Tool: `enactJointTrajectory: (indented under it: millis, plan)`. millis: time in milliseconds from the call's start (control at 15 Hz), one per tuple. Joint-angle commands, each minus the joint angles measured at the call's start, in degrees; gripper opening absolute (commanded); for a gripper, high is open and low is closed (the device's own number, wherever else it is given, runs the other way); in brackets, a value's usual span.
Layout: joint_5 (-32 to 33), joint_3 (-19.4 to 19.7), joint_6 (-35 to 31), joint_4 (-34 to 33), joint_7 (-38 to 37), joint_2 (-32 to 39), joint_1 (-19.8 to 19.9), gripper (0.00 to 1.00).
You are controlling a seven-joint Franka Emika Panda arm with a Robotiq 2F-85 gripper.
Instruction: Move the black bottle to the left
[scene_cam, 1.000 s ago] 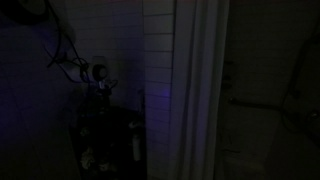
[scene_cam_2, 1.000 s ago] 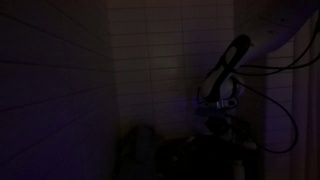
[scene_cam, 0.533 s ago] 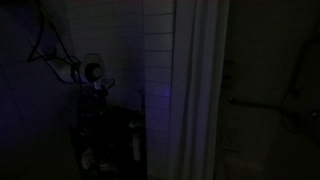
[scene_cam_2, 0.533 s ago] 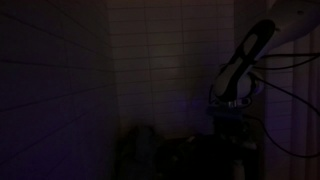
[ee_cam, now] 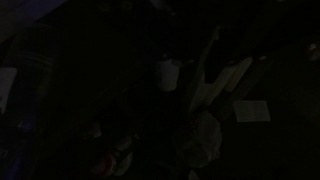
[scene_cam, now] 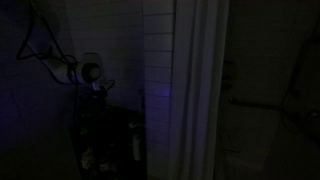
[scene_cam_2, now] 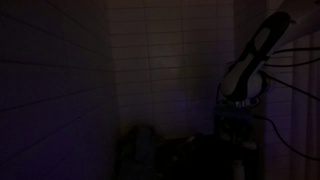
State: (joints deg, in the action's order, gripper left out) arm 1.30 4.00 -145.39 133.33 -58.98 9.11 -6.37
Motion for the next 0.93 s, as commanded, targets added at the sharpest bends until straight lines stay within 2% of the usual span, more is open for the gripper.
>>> enactJointTrajectory:
  millis: [0, 867]
  plan:
    - [0.17, -0.77, 0.14, 0.01, -0.05, -0.13, 0.81, 0.24]
    - [0.2, -0.79, 0.08, 0.12, -0.01, -0.28, 0.82, 0.26]
